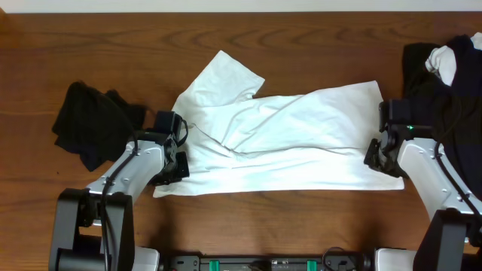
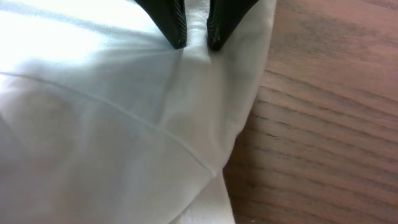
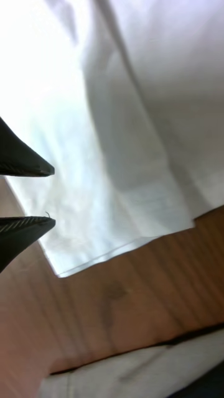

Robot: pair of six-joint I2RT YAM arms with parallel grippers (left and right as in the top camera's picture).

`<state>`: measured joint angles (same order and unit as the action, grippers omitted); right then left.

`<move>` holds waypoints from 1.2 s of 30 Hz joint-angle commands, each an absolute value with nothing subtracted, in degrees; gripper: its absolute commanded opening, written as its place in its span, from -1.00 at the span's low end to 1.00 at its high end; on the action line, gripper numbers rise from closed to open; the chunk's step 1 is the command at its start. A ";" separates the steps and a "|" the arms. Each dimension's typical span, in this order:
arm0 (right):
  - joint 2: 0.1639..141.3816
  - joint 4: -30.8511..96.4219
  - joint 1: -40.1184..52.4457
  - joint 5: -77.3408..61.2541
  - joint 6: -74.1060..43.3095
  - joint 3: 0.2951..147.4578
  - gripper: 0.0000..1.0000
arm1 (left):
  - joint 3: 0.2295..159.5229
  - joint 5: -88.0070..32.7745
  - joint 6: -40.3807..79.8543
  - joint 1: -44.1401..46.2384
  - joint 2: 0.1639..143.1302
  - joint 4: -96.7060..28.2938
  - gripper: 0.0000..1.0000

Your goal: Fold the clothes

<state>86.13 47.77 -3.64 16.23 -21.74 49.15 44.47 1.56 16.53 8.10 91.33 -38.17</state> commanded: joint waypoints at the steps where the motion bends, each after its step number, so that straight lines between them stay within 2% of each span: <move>1: 86.13 47.75 -4.12 14.68 -21.76 49.10 -0.57 | 43.40 4.08 16.73 7.79 92.36 -37.63 -0.70; 14: 88.84 41.08 -4.12 13.02 -21.78 44.49 -0.49 | 43.40 4.08 16.75 7.81 92.36 -37.65 -0.70; 21: 88.90 34.04 -4.12 13.04 -21.78 41.30 -0.34 | 43.40 4.08 16.75 7.79 92.36 -37.67 -0.69; 36: 91.05 26.89 -4.12 13.06 -21.80 41.23 -0.31 | 43.40 4.08 16.73 7.79 92.36 -38.11 -0.69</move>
<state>89.49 27.46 -3.64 12.80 -21.78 41.52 44.47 1.65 16.53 8.10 91.33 -38.24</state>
